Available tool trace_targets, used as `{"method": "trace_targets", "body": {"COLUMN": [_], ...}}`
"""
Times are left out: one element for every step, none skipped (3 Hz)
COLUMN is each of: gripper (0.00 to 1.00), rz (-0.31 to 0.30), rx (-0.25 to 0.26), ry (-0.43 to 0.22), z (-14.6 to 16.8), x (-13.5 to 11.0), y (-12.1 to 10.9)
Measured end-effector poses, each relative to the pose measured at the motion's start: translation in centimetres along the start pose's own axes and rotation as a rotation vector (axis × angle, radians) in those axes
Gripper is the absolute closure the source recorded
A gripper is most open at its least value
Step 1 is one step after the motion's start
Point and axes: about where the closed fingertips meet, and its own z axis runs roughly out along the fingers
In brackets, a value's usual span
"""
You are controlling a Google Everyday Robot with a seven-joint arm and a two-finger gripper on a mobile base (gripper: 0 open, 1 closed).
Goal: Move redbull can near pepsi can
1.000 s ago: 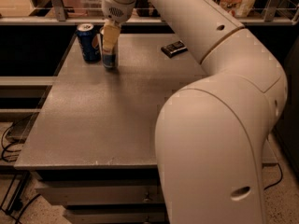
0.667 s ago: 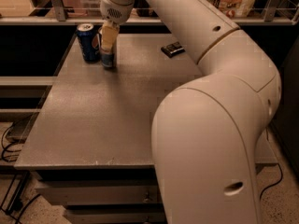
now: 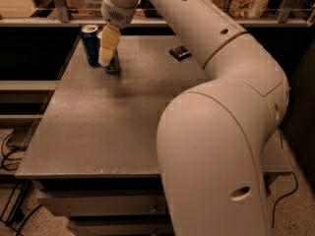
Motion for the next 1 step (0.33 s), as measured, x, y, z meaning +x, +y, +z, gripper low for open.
{"method": "trace_targets", "body": {"gripper": [0.00], "rz": [0.001], "rx": [-0.001], "ry": [-0.002], "z": [0.01], "x": [-0.04], "y": [0.02]}}
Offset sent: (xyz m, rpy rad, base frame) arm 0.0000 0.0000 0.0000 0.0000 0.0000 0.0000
